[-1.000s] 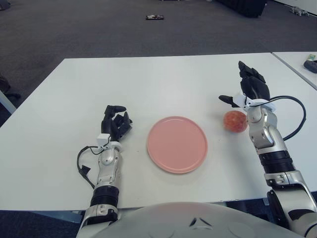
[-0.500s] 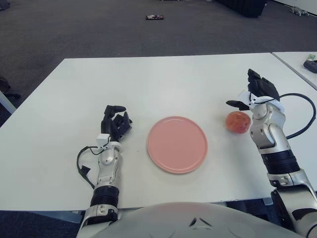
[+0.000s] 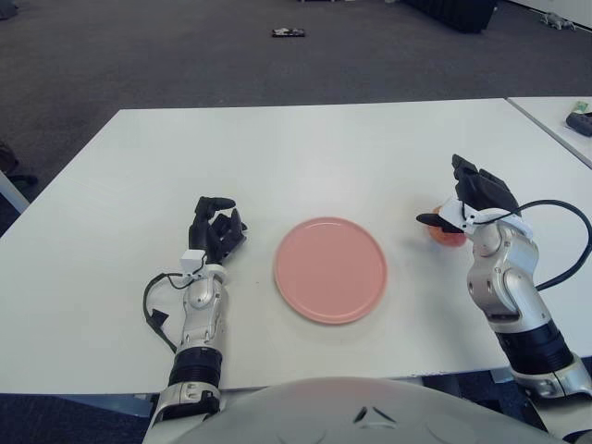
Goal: Put the apple into the plate.
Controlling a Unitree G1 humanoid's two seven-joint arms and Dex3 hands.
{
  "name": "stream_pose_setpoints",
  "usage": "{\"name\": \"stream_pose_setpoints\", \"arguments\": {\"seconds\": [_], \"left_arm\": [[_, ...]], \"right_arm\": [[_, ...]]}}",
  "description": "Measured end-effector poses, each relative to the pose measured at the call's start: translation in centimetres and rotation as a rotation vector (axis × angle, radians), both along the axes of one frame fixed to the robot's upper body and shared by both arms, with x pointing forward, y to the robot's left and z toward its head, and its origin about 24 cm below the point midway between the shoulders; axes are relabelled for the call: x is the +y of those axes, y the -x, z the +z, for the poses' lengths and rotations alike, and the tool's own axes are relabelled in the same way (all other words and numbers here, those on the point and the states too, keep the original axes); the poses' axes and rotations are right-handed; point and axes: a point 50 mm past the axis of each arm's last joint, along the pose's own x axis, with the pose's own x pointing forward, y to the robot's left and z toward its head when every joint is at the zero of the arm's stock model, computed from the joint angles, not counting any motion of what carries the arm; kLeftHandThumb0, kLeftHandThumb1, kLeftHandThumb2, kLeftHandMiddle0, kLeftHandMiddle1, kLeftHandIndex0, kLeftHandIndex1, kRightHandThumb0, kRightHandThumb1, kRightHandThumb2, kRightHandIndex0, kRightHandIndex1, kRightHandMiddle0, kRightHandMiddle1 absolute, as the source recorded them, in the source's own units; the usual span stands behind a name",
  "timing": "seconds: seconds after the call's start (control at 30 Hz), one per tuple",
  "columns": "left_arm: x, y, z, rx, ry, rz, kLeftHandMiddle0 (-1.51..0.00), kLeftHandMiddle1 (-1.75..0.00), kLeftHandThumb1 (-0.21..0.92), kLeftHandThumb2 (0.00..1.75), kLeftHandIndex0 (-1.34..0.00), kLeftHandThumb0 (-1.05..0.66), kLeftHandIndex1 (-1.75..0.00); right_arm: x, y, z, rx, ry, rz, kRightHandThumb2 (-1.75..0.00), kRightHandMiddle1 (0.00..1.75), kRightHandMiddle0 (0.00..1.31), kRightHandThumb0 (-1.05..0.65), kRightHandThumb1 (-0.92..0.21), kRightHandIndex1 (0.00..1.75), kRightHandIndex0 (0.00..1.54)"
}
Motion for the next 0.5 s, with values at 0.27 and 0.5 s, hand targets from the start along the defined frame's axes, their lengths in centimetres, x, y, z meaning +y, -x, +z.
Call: {"name": "stream_pose_setpoints", "arguments": {"seconds": [0.27,0.5], "left_arm": [[-0.2,-0.1,0.0,0.000,0.006,-0.001,-0.73,-1.75,0.62,0.94,-0.38,-0.39,-1.75],[-0.2,-0.2,0.0,0.000,0.006,-0.001,-0.73,-1.75,0.63,0.93,-0.37,-0.39,-1.75]], "right_arm": [[0.6,0.7,0.3,-0.007,-0.017,0.044,-0.20,0.00,0.00,-1.03,-0.80,0.00,0.00],[1.0,1.2,-0.9,0.017,0.003,0.093,-0.20,0.00,0.00,-1.05,-0.83,0.00,0.00]]}}
